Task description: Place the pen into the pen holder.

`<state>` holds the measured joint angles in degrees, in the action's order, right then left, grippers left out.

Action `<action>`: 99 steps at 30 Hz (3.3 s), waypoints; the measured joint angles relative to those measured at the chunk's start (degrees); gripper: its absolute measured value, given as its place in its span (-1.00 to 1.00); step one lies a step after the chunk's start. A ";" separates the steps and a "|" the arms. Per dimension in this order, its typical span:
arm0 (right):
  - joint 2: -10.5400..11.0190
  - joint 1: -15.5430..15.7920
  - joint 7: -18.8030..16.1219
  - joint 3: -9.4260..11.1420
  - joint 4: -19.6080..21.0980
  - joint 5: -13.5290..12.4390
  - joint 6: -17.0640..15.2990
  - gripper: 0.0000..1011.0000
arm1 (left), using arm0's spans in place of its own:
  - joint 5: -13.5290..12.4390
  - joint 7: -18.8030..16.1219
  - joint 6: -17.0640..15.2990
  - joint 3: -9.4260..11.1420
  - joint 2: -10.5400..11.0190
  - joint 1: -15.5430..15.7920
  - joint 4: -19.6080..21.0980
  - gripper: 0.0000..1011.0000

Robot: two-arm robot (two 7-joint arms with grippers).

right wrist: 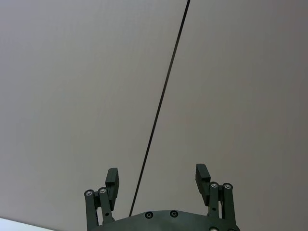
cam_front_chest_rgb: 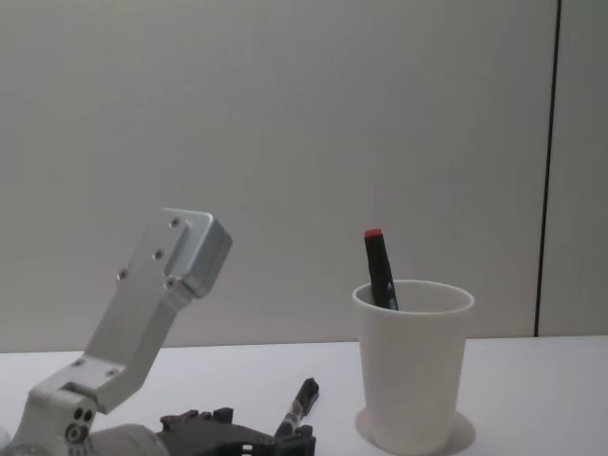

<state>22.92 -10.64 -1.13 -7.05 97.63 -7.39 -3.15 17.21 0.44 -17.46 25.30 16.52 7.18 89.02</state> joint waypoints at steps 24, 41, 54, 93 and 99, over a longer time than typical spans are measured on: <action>0.00 0.00 0.00 0.00 0.00 0.00 0.00 0.98 | 0.06 0.00 0.00 0.02 0.00 -0.02 -0.05 0.39; 0.00 0.00 0.00 0.00 0.00 0.00 0.00 0.98 | 0.06 0.00 -0.04 0.02 -0.01 -0.02 -0.08 0.18; 0.00 0.00 0.00 0.00 0.00 0.00 0.00 0.98 | 0.05 0.00 -0.06 0.02 0.00 -0.02 -0.08 0.01; 0.00 0.00 0.00 0.01 0.00 0.00 0.00 0.98 | 0.05 -0.01 -0.09 0.02 0.00 -0.02 -0.08 -0.51; 0.00 0.00 0.00 0.01 0.00 0.00 0.00 0.98 | 0.05 -0.01 -0.09 0.02 0.00 -0.02 -0.08 -0.58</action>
<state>22.92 -10.64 -1.13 -7.05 97.63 -7.39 -3.15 17.26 0.43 -17.55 25.32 16.52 7.16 88.94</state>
